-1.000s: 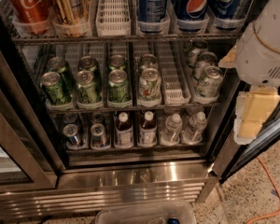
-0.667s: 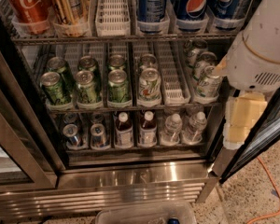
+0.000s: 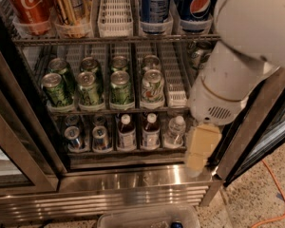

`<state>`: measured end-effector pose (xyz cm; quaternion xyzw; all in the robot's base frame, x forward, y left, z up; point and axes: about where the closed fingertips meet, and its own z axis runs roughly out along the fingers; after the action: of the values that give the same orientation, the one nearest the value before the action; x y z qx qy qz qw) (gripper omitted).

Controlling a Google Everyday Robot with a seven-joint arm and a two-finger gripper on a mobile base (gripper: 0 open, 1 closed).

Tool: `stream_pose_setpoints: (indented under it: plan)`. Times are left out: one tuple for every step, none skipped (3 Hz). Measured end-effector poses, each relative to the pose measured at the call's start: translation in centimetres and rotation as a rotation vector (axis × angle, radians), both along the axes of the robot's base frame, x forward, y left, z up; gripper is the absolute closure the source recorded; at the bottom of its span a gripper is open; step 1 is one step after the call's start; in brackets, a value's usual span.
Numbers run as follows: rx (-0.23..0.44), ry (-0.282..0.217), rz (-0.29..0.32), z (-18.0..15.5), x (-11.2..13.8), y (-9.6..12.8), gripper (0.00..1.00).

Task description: Pick blue plastic bottle from bottom shelf of fridge

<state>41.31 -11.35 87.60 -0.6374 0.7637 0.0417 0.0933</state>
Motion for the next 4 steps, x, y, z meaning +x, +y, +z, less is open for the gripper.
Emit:
stream_pose_setpoints:
  plan:
    - [0.062, 0.025, -0.044, -3.8, -1.2, 2.3, 0.0]
    - [0.17, 0.052, -0.134, -7.0, -1.8, 4.3, 0.0]
    - [0.219, 0.041, -0.25, -8.8, -1.2, 5.5, 0.0]
    - [0.217, 0.048, -0.382, -10.2, 0.9, 5.3, 0.0]
